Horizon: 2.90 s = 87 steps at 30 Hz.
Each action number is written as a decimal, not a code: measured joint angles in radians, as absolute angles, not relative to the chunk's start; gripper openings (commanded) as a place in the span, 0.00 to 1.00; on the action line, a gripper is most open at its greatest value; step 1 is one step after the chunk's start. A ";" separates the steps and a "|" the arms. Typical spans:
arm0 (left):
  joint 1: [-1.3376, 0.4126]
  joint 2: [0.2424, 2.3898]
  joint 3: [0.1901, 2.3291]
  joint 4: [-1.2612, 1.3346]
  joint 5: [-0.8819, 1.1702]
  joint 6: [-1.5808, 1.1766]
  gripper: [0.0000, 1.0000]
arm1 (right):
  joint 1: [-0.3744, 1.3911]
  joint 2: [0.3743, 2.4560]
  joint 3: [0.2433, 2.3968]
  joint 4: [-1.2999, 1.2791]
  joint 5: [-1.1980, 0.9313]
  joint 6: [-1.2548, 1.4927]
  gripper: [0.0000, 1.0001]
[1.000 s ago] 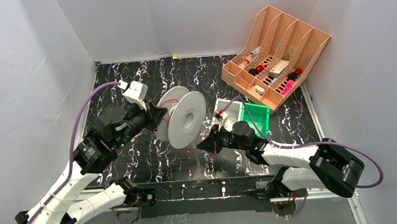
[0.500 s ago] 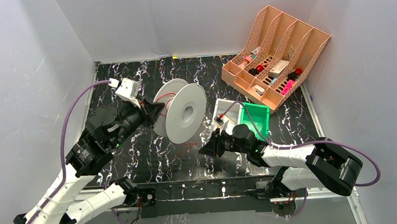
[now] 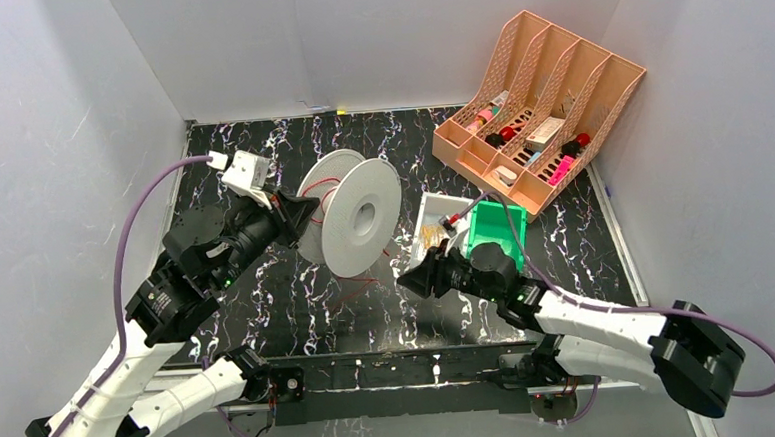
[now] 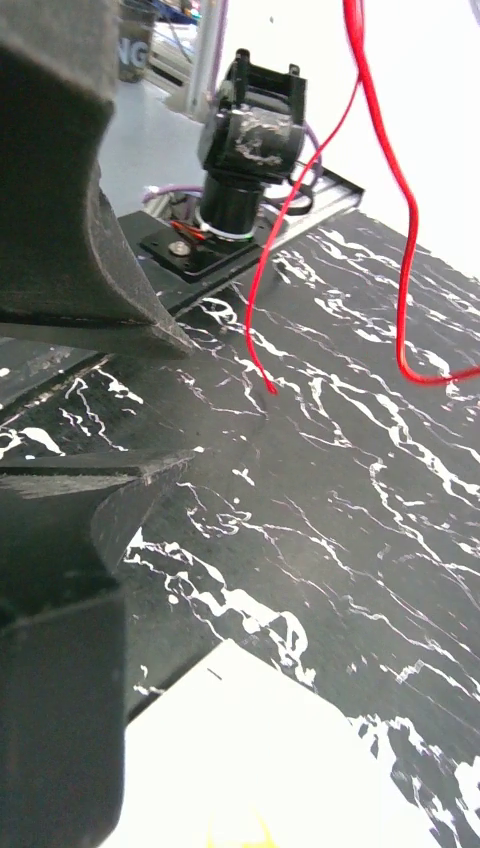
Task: Wrap the cables
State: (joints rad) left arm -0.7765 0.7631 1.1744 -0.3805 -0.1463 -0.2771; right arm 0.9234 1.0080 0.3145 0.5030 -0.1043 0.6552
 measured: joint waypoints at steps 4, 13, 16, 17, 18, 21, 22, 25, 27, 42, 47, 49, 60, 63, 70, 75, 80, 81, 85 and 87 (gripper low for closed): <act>-0.776 0.762 1.177 -0.381 -0.146 -0.276 0.00 | 0.923 0.928 0.338 0.438 -0.035 0.656 0.55; -0.776 0.764 1.177 -0.381 -0.146 -0.272 0.00 | 0.923 0.828 0.451 0.323 0.136 0.710 0.63; -0.776 0.767 1.177 -0.381 -0.145 -0.270 0.00 | 0.923 0.812 0.491 0.283 0.196 0.772 0.63; -0.776 0.768 1.177 -0.381 -0.145 -0.270 0.00 | 0.923 0.807 0.496 0.278 0.210 0.796 0.63; -0.776 0.769 1.177 -0.381 -0.144 -0.269 0.00 | 0.923 0.802 0.499 0.276 0.224 0.822 0.64; -0.776 0.772 1.177 -0.381 -0.143 -0.269 0.00 | 0.923 0.793 0.500 0.262 0.252 0.916 0.64; -0.776 0.772 1.177 -0.381 -0.143 -0.269 0.00 | 0.923 0.794 0.500 0.259 0.257 0.943 0.64; -0.776 0.772 1.178 -0.381 -0.143 -0.269 0.00 | 0.923 0.807 0.501 0.254 0.259 1.027 0.64; -0.776 0.772 1.177 -0.381 -0.143 -0.269 0.00 | 0.923 0.825 0.509 0.239 0.258 1.079 0.64; -0.776 0.778 1.177 -0.375 -0.142 -0.269 0.00 | 0.923 0.957 0.524 0.294 0.186 1.359 0.64; -0.776 0.778 1.177 -0.374 -0.143 -0.269 0.00 | 0.923 1.004 0.524 0.328 0.127 1.411 0.64; -0.776 0.778 1.177 -0.374 -0.143 -0.269 0.00 | 0.923 1.017 0.524 0.344 0.110 1.427 0.64; -0.776 0.778 1.177 -0.355 -0.144 -0.269 0.00 | 0.923 1.053 0.522 0.431 0.049 1.471 0.64; -0.776 0.778 1.177 -0.350 -0.144 -0.269 0.00 | 0.923 1.066 0.516 0.462 0.034 1.474 0.64; -0.776 0.778 1.177 -0.351 -0.147 -0.269 0.00 | 0.923 1.093 0.508 0.511 0.002 1.482 0.64; -0.776 0.778 1.177 -0.345 -0.150 -0.269 0.00 | 0.923 1.100 0.502 0.537 -0.008 1.486 0.64; -0.776 0.778 1.177 -0.345 -0.150 -0.269 0.00 | 0.923 1.100 0.494 0.551 -0.010 1.489 0.64; -0.776 0.778 1.177 -0.345 -0.150 -0.269 0.00 | 0.923 1.100 0.494 0.553 -0.010 1.489 0.64; -0.776 0.778 1.177 -0.345 -0.150 -0.269 0.00 | 0.923 1.099 0.493 0.553 -0.009 1.393 0.64; -0.776 0.778 1.177 -0.345 -0.149 -0.269 0.00 | 0.923 1.099 0.493 0.550 -0.010 1.441 0.73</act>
